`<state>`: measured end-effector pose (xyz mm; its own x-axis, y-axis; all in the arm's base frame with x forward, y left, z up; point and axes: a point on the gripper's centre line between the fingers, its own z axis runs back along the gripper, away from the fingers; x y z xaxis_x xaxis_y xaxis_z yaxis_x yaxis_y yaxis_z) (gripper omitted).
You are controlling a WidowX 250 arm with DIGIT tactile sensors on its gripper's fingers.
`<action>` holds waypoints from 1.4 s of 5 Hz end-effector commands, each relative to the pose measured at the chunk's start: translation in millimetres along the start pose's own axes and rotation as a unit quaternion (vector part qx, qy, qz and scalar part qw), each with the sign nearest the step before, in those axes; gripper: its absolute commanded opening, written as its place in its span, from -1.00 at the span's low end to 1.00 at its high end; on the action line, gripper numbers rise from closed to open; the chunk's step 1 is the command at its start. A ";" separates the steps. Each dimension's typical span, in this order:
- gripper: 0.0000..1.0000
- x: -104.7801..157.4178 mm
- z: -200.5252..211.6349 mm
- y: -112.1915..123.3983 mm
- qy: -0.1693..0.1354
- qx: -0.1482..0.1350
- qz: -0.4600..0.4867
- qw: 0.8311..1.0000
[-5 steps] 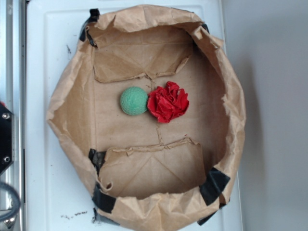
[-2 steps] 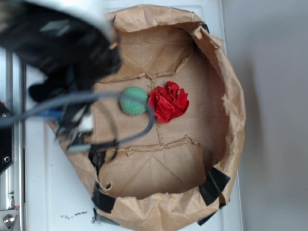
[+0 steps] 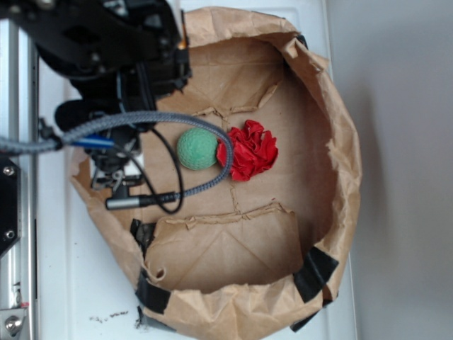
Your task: Grab the green ball.
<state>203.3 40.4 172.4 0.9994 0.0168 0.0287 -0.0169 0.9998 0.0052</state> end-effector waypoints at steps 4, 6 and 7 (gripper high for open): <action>1.00 36.4 -83.4 9.3 -0.012 0.057 -0.025 0.998; 1.00 45.0 -102.1 8.4 -0.031 0.031 -0.020 0.999; 1.00 44.6 -99.9 -0.5 -0.059 -0.007 -0.023 0.998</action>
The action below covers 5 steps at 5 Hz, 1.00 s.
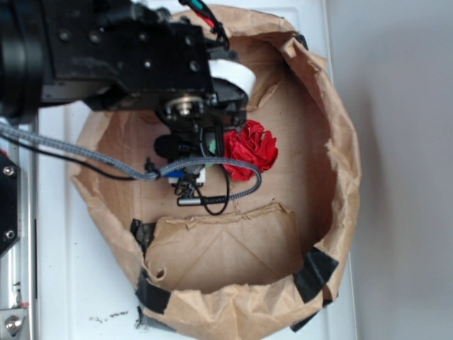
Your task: Grab the green ball.
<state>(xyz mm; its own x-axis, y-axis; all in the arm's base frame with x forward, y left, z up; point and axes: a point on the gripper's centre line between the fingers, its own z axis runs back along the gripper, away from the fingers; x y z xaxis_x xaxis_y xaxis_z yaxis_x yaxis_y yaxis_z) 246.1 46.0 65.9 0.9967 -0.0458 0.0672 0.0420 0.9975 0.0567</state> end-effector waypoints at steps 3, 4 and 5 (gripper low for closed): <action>1.00 25.8 -16.7 -4.1 -0.010 -0.010 0.016 1.000; 1.00 30.6 -27.1 -0.4 0.000 0.005 0.023 1.000; -1.00 30.9 -31.2 -1.2 -0.005 0.017 0.024 1.000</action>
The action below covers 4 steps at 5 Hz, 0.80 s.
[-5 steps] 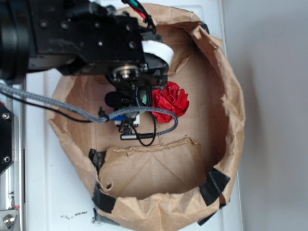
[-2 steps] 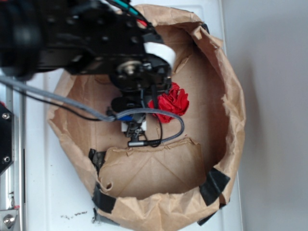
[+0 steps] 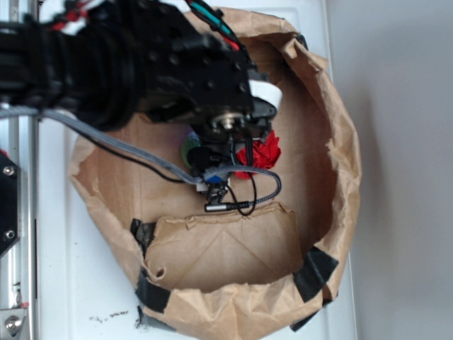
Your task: Grab the green ball.
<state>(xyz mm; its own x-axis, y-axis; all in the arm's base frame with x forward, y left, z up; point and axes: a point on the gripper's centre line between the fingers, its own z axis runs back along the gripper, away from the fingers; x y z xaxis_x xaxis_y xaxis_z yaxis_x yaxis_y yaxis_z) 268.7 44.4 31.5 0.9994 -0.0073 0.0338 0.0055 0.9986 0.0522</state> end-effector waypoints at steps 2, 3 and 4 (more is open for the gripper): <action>-1.00 3.3 25.7 3.1 -0.053 0.010 0.004 0.999; -1.00 -0.8 47.0 5.7 -0.070 -0.005 0.007 0.998; -1.00 -5.7 77.4 9.6 -0.097 -0.029 0.018 0.995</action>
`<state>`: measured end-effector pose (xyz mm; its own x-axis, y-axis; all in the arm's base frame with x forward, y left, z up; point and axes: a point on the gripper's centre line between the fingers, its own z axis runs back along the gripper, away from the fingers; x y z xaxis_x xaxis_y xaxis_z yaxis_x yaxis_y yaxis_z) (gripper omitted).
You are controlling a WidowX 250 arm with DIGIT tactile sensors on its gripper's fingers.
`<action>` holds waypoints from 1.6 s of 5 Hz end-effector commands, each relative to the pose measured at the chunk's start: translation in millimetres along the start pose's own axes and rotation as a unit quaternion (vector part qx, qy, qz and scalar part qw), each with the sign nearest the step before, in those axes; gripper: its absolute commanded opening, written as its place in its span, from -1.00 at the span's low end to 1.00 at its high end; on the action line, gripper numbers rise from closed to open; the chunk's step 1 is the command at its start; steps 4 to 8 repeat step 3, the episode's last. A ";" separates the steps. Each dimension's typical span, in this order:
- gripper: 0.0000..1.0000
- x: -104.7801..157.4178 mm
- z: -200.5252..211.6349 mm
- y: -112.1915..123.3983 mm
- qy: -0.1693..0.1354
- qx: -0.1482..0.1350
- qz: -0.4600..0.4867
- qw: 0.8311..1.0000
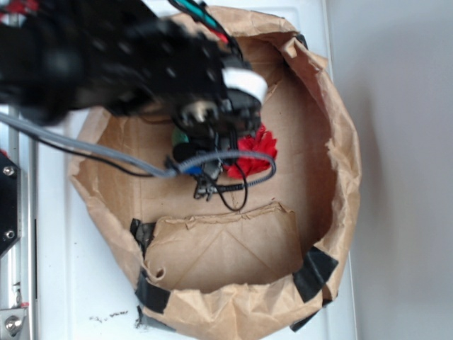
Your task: Grab the green ball.
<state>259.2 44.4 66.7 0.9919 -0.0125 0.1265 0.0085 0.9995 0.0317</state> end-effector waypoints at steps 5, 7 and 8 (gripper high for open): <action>-1.00 0.9 101.7 7.7 -0.085 -0.050 0.044 0.994; -1.00 0.9 101.7 7.7 -0.085 -0.050 0.044 0.994; -1.00 0.9 101.7 7.7 -0.085 -0.050 0.044 0.994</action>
